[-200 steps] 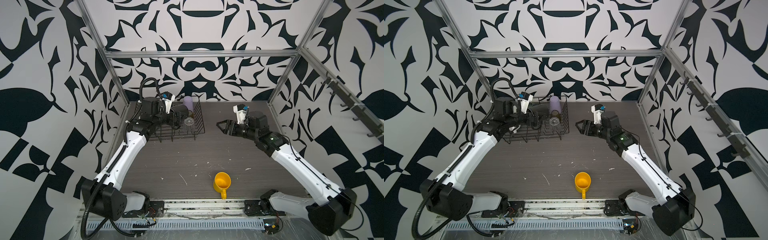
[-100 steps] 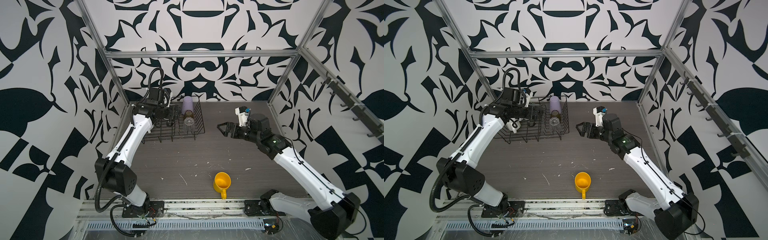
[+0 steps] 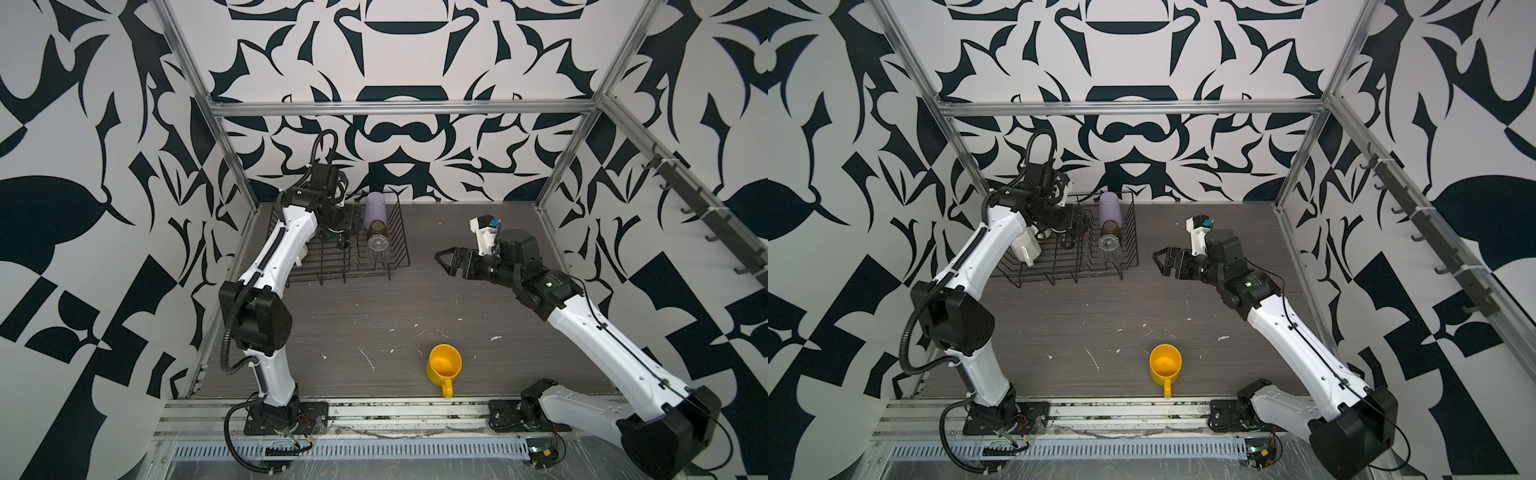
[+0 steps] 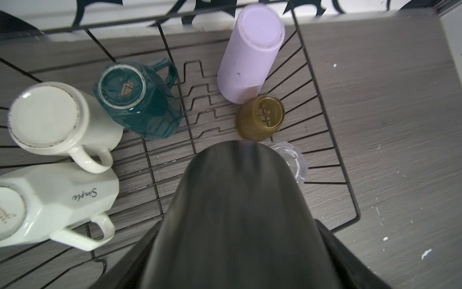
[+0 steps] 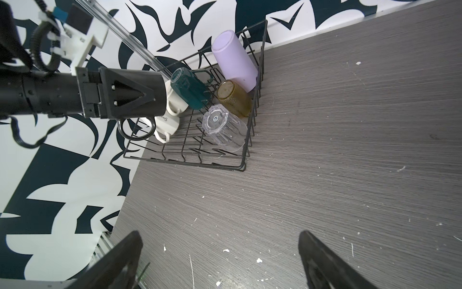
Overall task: Load cups into a dish rack
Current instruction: Place the cup upside down at the dish rack.
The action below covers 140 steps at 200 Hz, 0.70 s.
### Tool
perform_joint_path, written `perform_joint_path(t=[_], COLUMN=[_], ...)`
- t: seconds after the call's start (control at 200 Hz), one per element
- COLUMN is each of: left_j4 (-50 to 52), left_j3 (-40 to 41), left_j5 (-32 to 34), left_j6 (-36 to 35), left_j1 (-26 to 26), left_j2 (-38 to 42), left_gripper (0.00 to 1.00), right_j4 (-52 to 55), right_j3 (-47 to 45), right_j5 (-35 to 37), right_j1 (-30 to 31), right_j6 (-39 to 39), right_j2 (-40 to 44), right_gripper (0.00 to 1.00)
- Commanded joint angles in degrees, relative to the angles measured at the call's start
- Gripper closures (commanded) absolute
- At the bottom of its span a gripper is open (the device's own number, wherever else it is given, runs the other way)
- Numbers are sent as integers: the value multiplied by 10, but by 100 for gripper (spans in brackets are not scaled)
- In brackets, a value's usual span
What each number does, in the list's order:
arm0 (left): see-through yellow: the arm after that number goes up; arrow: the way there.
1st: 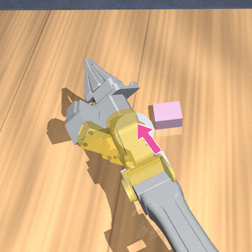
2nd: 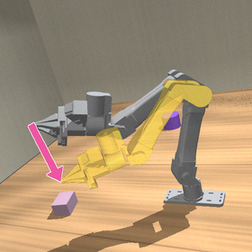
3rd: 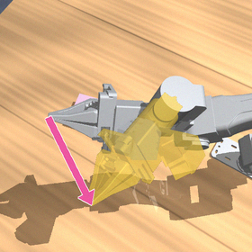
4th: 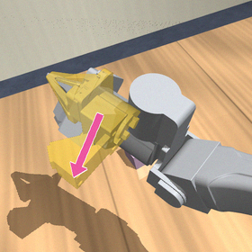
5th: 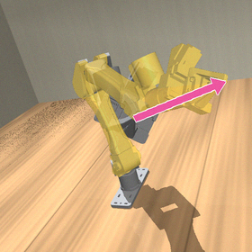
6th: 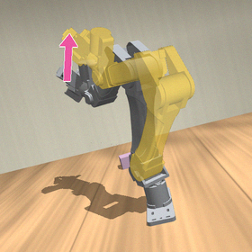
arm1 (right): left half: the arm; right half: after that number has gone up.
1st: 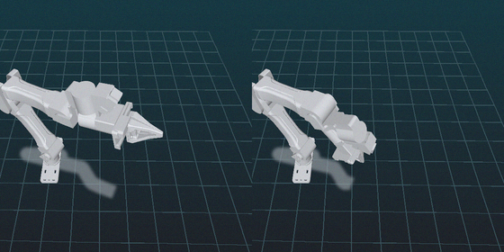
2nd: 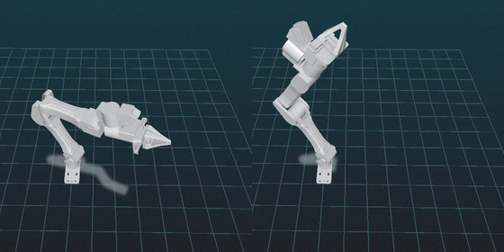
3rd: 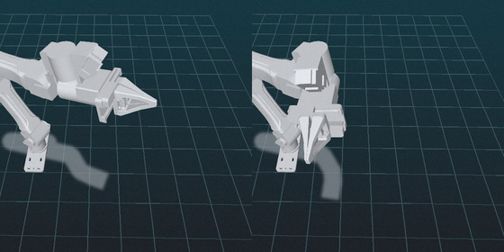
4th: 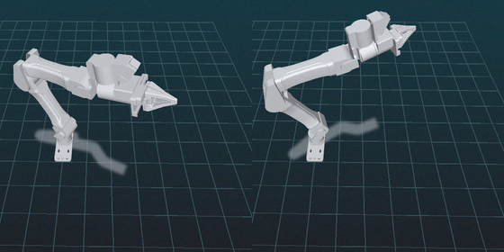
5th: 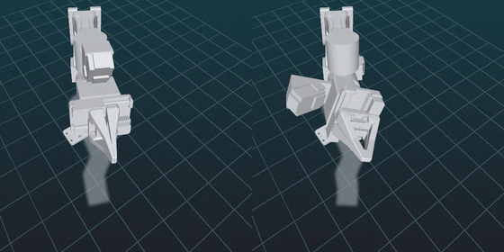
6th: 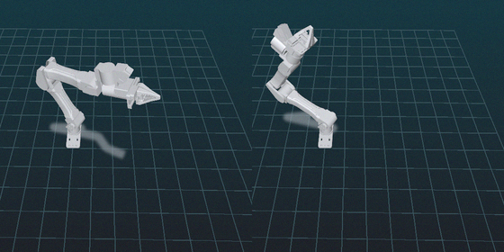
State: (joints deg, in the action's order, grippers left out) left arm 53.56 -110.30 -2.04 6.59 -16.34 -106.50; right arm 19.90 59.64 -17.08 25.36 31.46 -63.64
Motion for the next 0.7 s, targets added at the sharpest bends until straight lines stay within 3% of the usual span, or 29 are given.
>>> perform_joint_path(t=[0.0, 0.345, 0.695], left_j4=[49, 121, 112], left_j3=[-53, -161, -170], left_j5=[-6, -38, -55], left_j6=[-12, -71, -124], left_j1=[10, 28, 39], left_j2=[-21, -124, -156], left_gripper=[100, 100, 100], right_j4=[-1, 2, 2], right_j3=[0, -14, -15], right_j5=[1, 2, -1], right_j1=[-4, -8, -12], right_j6=[-16, -20, -21], right_j2=[21, 30, 24], right_gripper=[0, 0, 1])
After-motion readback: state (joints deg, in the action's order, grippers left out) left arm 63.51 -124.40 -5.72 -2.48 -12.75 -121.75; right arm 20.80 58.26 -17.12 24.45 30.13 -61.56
